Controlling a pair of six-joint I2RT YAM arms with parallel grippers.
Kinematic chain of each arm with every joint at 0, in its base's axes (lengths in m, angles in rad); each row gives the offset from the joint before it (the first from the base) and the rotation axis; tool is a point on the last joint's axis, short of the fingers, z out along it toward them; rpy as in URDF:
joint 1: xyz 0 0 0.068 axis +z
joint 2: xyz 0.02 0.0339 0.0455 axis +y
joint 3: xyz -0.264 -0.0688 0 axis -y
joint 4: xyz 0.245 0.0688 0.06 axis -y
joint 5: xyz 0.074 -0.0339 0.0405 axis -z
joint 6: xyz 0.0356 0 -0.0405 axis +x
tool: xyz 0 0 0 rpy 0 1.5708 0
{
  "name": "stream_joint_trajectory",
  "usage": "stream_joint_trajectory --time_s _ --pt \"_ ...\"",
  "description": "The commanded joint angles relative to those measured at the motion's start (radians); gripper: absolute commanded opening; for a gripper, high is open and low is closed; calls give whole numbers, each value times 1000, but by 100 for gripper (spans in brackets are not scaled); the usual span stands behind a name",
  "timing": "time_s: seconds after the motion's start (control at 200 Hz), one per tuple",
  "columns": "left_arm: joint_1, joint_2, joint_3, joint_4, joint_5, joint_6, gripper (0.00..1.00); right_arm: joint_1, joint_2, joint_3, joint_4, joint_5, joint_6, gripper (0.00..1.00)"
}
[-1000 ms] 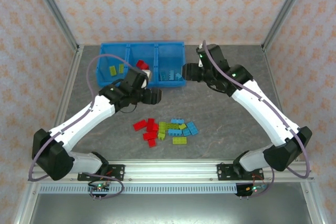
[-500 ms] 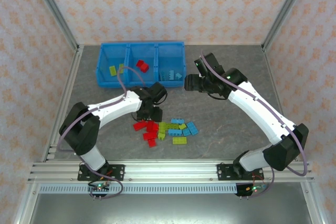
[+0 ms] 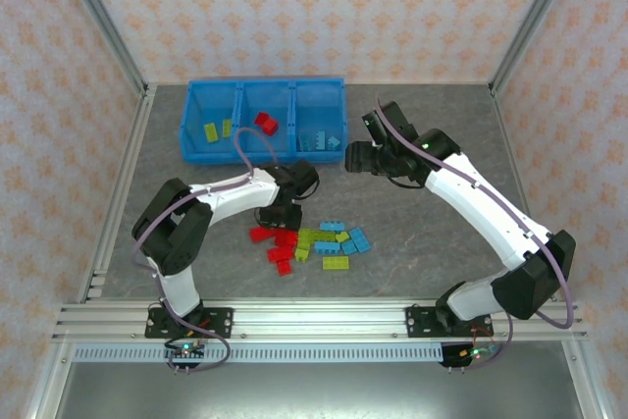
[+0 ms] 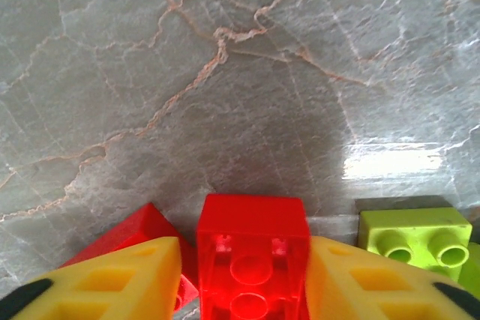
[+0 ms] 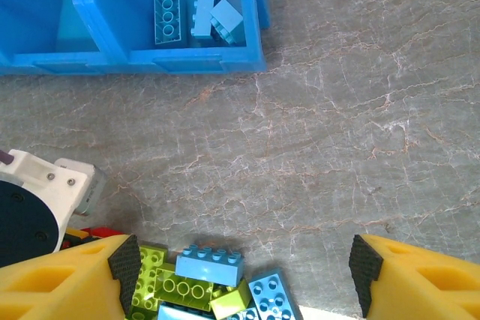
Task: Sort the legos into containers by color
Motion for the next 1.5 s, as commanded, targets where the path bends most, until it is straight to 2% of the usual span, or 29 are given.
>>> stream_joint_trajectory --time_s 0.0,0.26,0.415,0.5,0.656,0.686,0.806,1.016,1.276,1.411,1.496 --pt "-4 40 -5 23 -24 -2 41 -1 -13 -2 -16 -5 12 76" --pt "-4 77 -8 48 -43 0 39 -1 -15 -27 -18 -85 -17 76" --pt "-2 61 5 47 -47 -1 29 0 -21 -25 -16 -98 -21 76" --pt "3 8 30 28 -80 3 27 -2 -19 -24 -15 -169 -42 76" --pt "64 -110 136 -21 -141 20 27 -2 -22 -18 -12 -344 -72 76" --pt "79 -120 167 -30 -161 56 27 -1 -26 -16 -6 -363 -73 76" --pt "151 -117 312 -25 -246 111 27 -1 -43 -13 19 -344 -64 76" --pt "274 70 630 22 -360 196 27 -1 -54 -12 14 -294 -56 77" --pt "366 453 1038 -14 -349 238 29 -1 -114 -39 8 -237 -40 77" --pt "394 552 1145 -53 -293 212 36 -1 -136 -47 7 -225 -28 77" --pt "401 556 1152 -52 -270 207 47 -1 -139 -47 9 -217 -26 77"
